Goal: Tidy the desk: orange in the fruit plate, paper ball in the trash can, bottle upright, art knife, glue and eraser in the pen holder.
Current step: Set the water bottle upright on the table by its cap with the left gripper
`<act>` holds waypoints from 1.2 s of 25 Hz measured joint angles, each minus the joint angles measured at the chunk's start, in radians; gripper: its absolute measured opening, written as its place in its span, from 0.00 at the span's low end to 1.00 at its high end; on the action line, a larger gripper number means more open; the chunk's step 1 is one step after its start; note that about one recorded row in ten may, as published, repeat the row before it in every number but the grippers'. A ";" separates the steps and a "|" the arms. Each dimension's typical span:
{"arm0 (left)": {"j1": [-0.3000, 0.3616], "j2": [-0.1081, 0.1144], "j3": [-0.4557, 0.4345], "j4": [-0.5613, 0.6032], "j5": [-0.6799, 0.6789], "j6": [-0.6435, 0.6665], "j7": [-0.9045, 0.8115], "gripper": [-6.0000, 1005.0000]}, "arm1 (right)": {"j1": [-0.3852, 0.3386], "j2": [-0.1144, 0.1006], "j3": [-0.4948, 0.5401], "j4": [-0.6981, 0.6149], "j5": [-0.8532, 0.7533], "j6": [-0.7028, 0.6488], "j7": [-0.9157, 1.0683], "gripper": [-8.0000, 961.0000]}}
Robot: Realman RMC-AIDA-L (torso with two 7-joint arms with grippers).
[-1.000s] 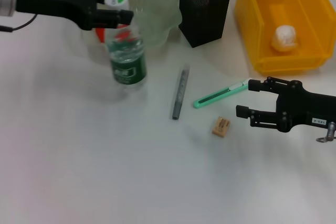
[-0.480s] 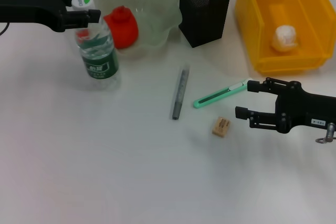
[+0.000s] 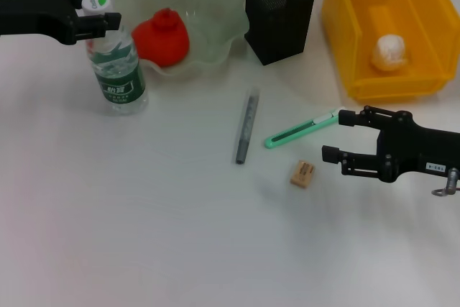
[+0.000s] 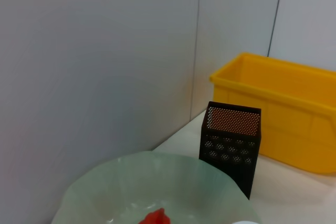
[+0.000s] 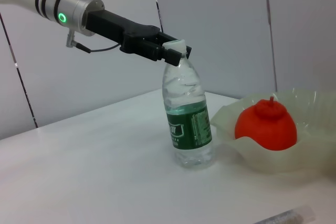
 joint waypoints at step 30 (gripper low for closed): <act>0.011 -0.020 0.002 0.009 -0.001 -0.012 0.026 0.54 | 0.000 0.001 0.003 0.010 0.000 0.000 0.006 0.82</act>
